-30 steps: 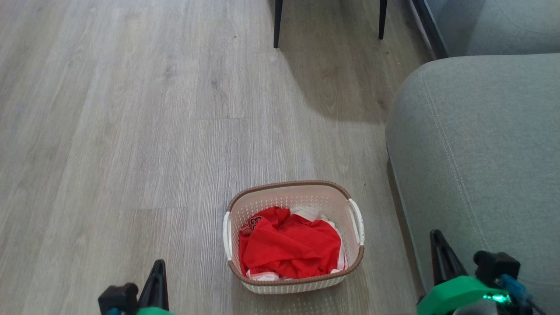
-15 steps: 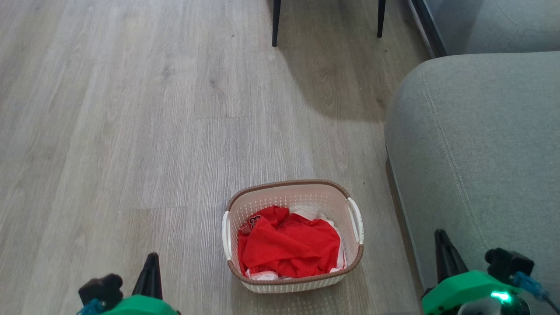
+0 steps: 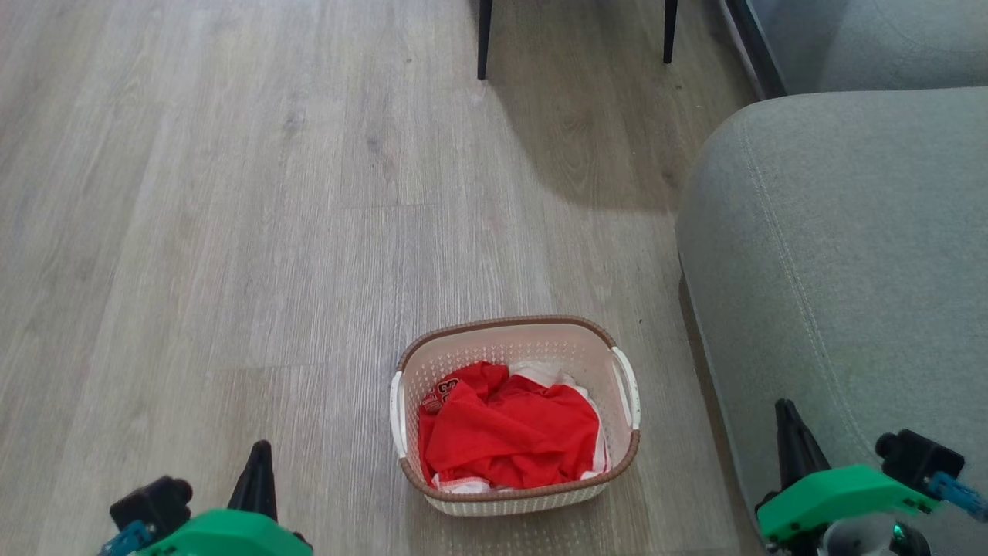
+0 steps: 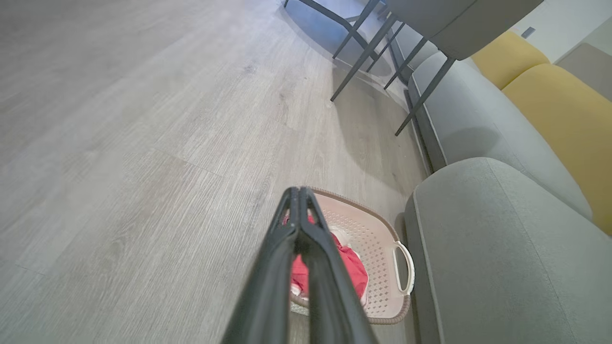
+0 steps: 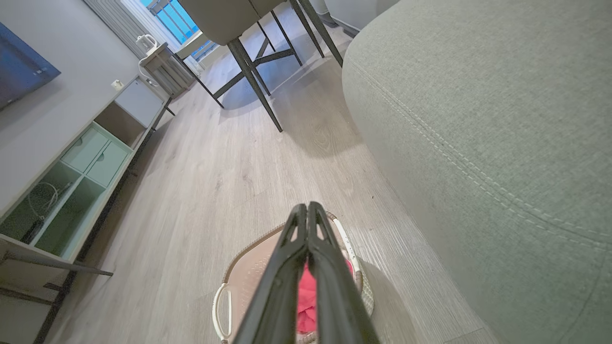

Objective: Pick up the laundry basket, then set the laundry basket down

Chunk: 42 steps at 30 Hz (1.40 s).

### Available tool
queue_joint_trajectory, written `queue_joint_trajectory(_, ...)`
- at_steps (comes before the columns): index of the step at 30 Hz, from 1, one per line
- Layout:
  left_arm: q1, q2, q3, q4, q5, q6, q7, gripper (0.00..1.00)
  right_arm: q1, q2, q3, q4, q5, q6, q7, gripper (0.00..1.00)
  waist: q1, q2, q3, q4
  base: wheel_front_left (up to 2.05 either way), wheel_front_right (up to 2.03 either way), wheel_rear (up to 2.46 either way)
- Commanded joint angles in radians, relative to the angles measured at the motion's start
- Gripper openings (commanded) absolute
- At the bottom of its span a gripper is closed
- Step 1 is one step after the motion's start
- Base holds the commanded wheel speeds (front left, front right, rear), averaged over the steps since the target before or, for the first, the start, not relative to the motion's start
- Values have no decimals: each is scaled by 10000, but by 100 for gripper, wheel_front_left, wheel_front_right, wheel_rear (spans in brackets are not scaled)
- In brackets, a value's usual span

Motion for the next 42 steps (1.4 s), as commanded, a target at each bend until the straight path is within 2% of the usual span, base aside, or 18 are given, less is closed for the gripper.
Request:
queue_joint_trajectory(1, -570, 1, 197, -284, -196, -80, 15, 0, -507, -204, 9, -270, 221, -8, 22, 0, 0, 0, 2, -2, 0, 0, 0)
queue_joint_trajectory(42, -1456, -82, 1113, -93, -4829, -835, 1140, 0, -1069, -287, -517, -107, 4769, -16, 1115, 0, 0, 0, 108, -123, 0, 0, 0)
